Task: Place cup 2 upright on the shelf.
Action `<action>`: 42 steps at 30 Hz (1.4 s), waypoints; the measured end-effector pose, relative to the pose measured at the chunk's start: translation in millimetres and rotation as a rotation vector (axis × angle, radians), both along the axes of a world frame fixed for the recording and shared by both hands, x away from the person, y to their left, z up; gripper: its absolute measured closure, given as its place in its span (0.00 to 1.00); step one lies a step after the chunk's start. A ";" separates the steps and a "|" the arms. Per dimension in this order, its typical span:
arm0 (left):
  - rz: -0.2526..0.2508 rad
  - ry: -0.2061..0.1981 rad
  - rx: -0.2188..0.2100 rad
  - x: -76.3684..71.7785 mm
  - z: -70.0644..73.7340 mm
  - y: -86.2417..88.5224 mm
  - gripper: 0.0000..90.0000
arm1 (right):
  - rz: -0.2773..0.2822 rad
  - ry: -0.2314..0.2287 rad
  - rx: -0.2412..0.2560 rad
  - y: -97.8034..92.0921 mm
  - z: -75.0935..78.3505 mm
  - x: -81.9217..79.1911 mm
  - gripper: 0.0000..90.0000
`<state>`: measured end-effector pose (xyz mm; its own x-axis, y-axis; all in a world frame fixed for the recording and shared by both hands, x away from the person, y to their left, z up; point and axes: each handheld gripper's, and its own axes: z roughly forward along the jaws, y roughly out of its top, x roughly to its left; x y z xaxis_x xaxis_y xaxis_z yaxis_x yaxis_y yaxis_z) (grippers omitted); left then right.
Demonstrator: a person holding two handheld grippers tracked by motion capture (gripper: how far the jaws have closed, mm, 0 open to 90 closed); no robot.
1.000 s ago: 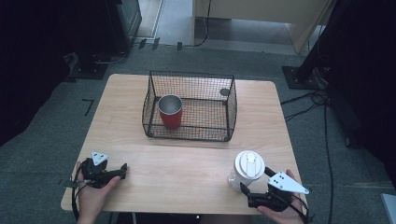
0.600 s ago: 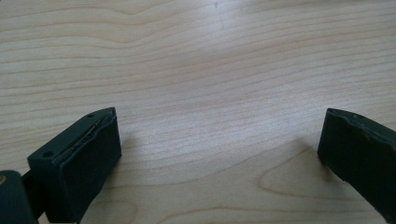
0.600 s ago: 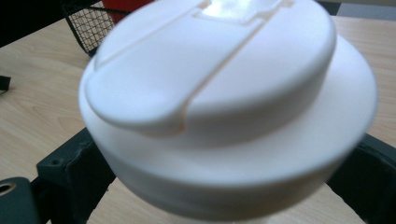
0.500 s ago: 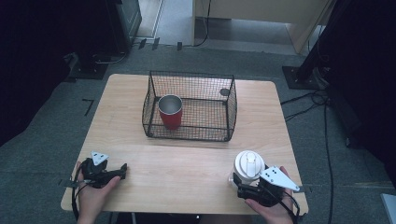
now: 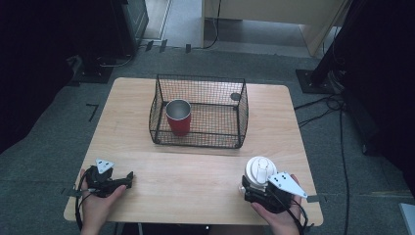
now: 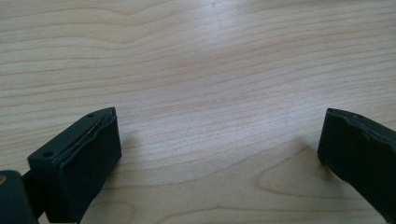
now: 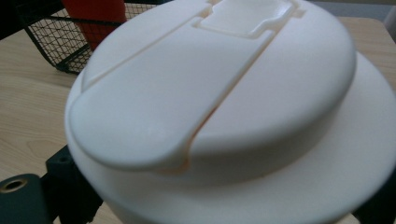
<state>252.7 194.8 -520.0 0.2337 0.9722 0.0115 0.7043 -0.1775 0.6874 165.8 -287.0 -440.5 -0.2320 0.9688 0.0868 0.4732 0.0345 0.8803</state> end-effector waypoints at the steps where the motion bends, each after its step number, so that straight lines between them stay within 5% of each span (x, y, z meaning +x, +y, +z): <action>1: -0.001 0.000 0.000 0.0 0.0 0.0 0.00 | -0.005 -0.007 -0.006 1.1 0.1 -0.4 0.10; 9: -0.009 -0.001 -0.001 0.0 -0.1 -0.4 0.00 | -0.048 -0.026 -0.033 3.0 -1.0 -4.0 0.18; 14: -0.010 -0.001 -0.001 0.0 -0.1 -0.4 0.00 | -0.062 -0.039 -0.004 -4.6 -2.1 -4.4 0.18; 42: -0.009 -0.002 -0.002 0.0 -0.1 -0.5 0.00 | 0.020 -0.089 -0.007 0.9 10.5 3.0 0.18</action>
<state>252.7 194.3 -520.2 0.2428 0.9700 0.0098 0.7016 -0.1826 0.6888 168.7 -286.1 -430.0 -0.2575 0.9645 0.0583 0.3927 0.0493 0.9183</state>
